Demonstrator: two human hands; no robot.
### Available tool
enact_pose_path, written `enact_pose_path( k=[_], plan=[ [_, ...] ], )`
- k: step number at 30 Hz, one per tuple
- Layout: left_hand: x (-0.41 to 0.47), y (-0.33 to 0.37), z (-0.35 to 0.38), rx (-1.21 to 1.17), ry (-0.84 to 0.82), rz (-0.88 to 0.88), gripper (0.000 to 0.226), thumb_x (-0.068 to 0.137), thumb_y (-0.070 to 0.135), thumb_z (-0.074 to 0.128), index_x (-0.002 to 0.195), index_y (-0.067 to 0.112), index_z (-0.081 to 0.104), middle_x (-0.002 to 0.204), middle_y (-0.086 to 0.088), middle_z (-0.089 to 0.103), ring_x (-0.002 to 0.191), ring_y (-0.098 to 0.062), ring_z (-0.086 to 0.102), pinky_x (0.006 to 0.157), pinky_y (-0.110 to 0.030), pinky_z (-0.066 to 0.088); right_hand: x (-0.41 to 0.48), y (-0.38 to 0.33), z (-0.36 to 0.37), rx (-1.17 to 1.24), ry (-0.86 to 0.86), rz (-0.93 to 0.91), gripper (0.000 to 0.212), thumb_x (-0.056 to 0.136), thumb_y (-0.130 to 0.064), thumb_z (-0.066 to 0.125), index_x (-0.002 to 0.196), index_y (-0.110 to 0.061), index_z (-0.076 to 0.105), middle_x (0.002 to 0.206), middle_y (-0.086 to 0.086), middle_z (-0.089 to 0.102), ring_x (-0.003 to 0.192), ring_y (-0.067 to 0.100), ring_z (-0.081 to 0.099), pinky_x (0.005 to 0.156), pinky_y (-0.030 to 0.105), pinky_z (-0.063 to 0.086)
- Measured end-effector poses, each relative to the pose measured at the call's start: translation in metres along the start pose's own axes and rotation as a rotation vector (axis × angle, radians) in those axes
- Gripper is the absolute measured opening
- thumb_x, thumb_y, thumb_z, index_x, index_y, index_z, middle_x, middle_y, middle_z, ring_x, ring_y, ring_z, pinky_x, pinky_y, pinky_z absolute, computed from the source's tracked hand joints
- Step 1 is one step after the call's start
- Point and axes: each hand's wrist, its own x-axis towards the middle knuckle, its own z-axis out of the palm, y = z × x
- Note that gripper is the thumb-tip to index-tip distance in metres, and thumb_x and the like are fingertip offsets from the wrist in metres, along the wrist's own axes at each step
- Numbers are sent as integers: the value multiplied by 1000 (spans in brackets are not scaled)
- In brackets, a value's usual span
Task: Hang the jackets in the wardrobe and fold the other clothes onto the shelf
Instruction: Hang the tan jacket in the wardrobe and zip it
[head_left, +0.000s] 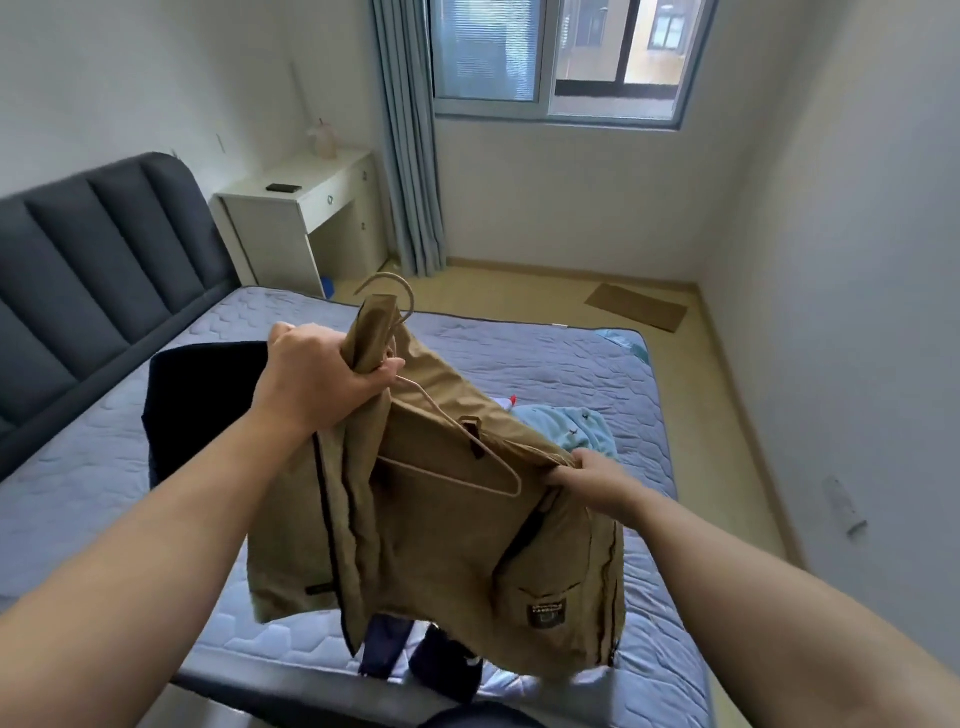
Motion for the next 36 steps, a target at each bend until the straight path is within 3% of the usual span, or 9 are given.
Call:
enact_pose_path(
  k=[7,10,13,17,21,25,29,32,36],
  plan=[
    [13,-7,5,-30,18,-138,55,81,75,46,50,30,39,52,3,49,60,-25,54,80,-46,41,-3,-12,-5,47,-12,70,52,79,-72,50,106,-28,60,108,-7,60,98,11,56,71,31,42],
    [14,-8,8,-26,-14,-156,56,81,75,44,51,29,41,54,1,52,63,-27,57,83,-47,43,1,-20,-5,124,19,97,65,76,-73,56,119,-26,67,117,-2,63,104,16,60,78,32,47],
    [14,-12,9,-62,-49,-192,54,83,74,47,52,30,43,56,1,55,64,-26,59,86,-48,47,0,-37,-9,211,26,48,61,65,-77,65,110,-36,72,112,-4,70,96,12,68,83,31,55],
    [9,-16,15,-73,-66,-202,59,88,74,48,55,26,48,54,3,54,57,-22,57,81,-47,52,-1,-64,-15,136,105,29,81,61,-86,63,115,-26,58,114,-8,61,105,15,60,81,36,48],
    [4,-16,21,42,-35,-192,68,87,81,38,57,20,45,57,-1,51,56,-24,49,72,-41,46,1,-93,-16,17,246,-94,48,69,-72,46,89,-30,56,93,-5,64,86,14,59,64,34,39],
    [8,-19,20,46,1,-178,66,87,80,40,59,21,43,56,0,45,55,-23,46,66,-38,44,-2,-111,-21,2,377,-140,41,79,-59,29,78,-25,52,84,-2,60,78,16,55,61,35,34],
    [5,-5,22,-6,-20,-153,63,86,81,45,57,24,45,54,6,46,50,-19,51,60,-34,49,-3,-131,-16,-1,420,-212,31,90,-47,31,80,-25,51,86,-3,59,81,14,53,67,37,35],
    [3,13,29,-119,-54,-184,64,82,87,44,58,27,49,54,11,47,49,-10,48,53,-25,41,-5,-150,-2,66,403,-267,23,96,-44,42,85,-28,53,89,-8,60,83,9,54,67,32,37],
    [16,14,29,-279,-17,-358,70,78,93,40,53,28,47,51,12,46,49,-4,41,49,-21,25,-12,-152,5,123,347,-233,34,88,-62,50,94,-30,61,100,-3,67,100,25,61,93,47,46]
  ],
)
